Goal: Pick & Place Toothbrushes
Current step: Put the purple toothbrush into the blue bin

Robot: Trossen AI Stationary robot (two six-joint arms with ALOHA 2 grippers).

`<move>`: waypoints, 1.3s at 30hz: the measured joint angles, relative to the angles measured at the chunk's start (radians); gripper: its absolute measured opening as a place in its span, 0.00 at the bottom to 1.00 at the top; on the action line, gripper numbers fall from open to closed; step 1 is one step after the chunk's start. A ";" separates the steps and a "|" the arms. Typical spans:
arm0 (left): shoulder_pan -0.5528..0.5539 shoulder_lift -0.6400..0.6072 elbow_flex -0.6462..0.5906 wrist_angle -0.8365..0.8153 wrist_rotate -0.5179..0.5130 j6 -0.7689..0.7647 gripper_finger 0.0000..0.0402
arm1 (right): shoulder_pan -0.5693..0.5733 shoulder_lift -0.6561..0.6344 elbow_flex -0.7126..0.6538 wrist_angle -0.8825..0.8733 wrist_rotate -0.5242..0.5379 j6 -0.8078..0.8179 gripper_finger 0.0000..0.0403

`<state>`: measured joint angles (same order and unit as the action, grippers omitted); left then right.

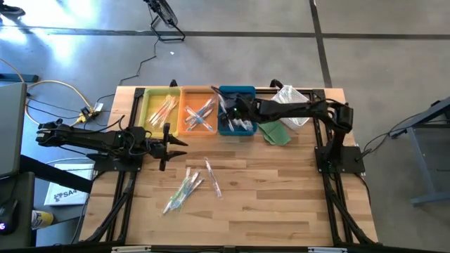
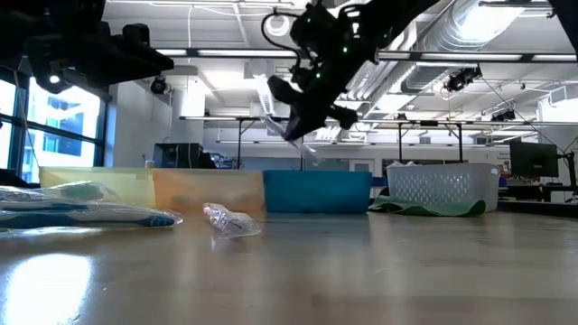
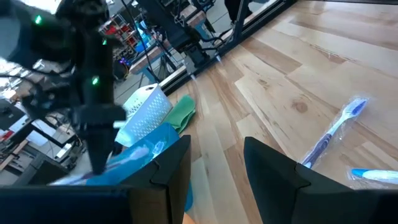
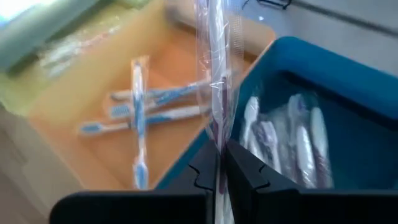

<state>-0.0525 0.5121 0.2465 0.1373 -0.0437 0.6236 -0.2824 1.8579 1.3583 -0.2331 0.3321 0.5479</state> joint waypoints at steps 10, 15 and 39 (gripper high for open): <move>0.000 0.000 0.000 0.001 0.000 0.000 0.36 | -0.070 0.064 0.002 -0.007 -0.097 0.074 0.02; 0.000 0.000 0.000 0.002 0.000 0.000 0.36 | -0.079 0.080 0.001 -0.066 -0.097 0.090 0.02; 0.000 0.000 0.000 0.002 0.000 0.000 0.36 | -0.093 0.076 0.000 -0.101 -0.025 0.101 0.34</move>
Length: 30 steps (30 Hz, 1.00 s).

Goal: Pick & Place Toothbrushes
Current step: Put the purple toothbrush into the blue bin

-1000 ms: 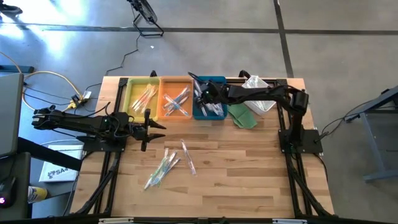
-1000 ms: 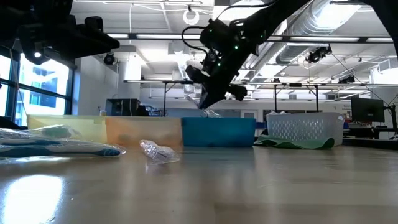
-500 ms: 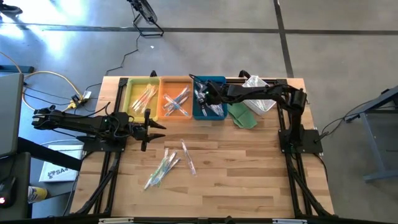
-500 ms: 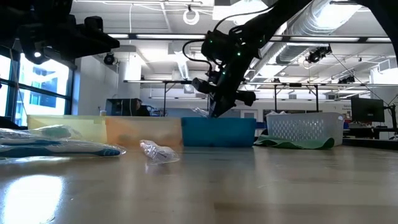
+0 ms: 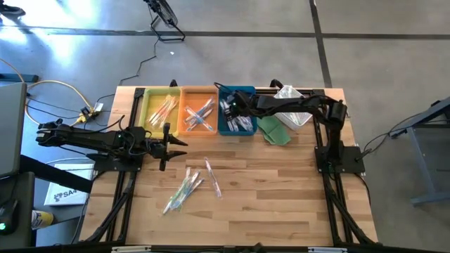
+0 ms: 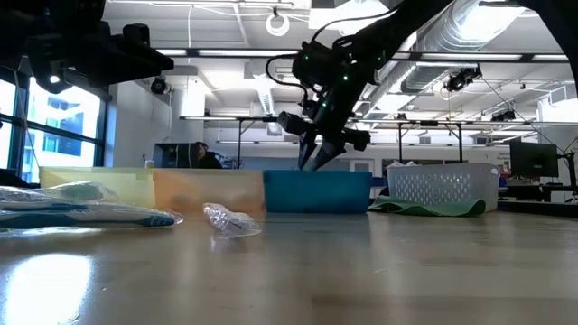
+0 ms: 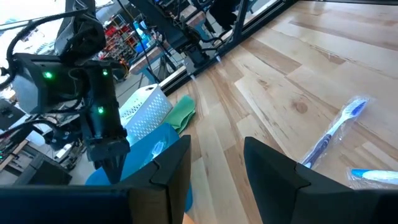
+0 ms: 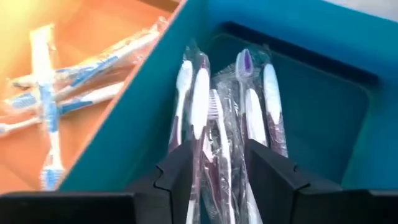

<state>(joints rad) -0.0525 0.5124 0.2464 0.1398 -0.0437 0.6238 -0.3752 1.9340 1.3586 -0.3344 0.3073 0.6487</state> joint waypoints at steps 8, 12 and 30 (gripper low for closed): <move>0.000 0.000 0.000 0.000 0.000 0.000 0.36 | 0.052 -0.086 0.000 0.055 -0.053 -0.109 0.26; 0.000 0.000 0.000 0.000 0.000 0.000 0.36 | 0.122 -0.137 0.000 0.120 -0.053 -0.196 0.19; 0.000 0.000 0.000 0.000 0.000 0.000 0.36 | 0.423 -0.168 0.000 0.211 -0.131 -0.261 0.04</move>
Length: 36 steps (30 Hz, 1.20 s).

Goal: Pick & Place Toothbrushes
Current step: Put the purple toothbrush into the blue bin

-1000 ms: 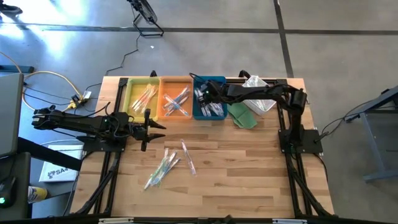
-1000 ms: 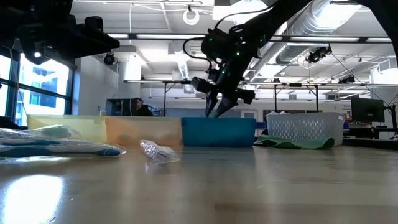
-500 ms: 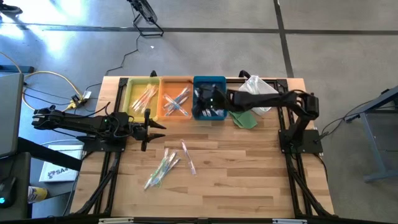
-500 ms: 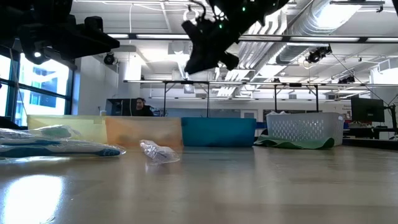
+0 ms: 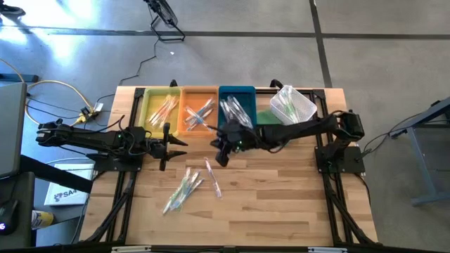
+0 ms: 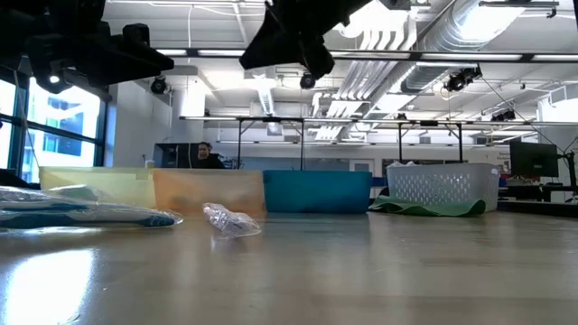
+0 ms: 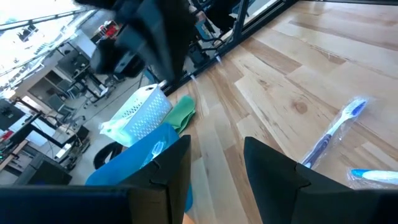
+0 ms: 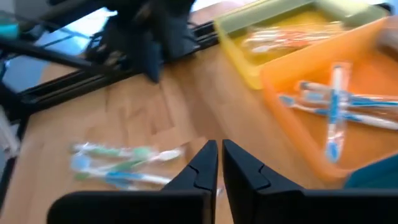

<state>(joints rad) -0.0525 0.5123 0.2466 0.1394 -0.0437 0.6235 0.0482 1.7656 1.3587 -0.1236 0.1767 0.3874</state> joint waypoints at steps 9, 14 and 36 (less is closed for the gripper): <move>0.000 0.000 0.000 -0.005 0.000 -0.084 0.36 | 0.140 0.000 0.000 -0.082 0.262 -0.042 0.01; 0.000 0.000 0.000 -0.008 0.000 -0.095 0.36 | 0.174 0.000 0.000 -0.127 0.285 -0.040 0.01; 0.000 0.000 0.000 -0.017 0.008 -0.139 0.36 | 0.132 -0.167 -0.366 0.287 0.163 -0.079 0.01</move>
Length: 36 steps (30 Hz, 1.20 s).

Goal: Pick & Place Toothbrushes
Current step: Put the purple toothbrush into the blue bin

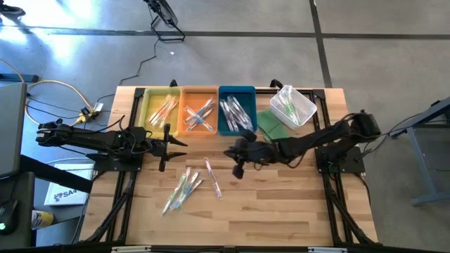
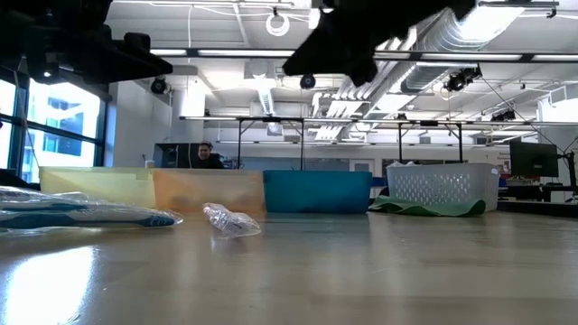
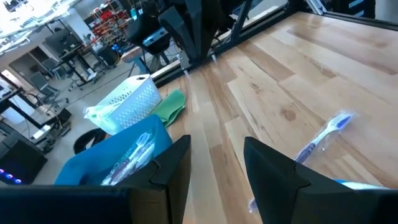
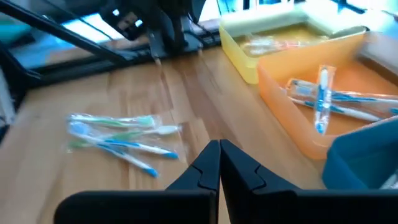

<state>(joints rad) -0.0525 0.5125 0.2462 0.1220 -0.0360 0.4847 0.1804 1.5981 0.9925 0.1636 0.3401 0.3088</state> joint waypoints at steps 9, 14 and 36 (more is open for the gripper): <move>0.000 0.008 0.001 0.073 0.000 -0.097 0.36 | 0.001 -0.181 -0.334 0.330 0.001 0.001 0.01; -0.001 0.040 0.002 0.069 0.001 -0.158 0.36 | 0.001 -0.271 -0.469 0.463 -0.008 -0.006 0.01; -0.114 0.704 0.499 -0.274 -0.035 0.145 0.36 | 0.000 -0.588 -0.733 0.534 -0.169 0.027 0.01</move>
<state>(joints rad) -0.1664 1.2160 0.7449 -0.1518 -0.0709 0.6301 0.1806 1.0105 0.2600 0.6977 0.1707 0.3357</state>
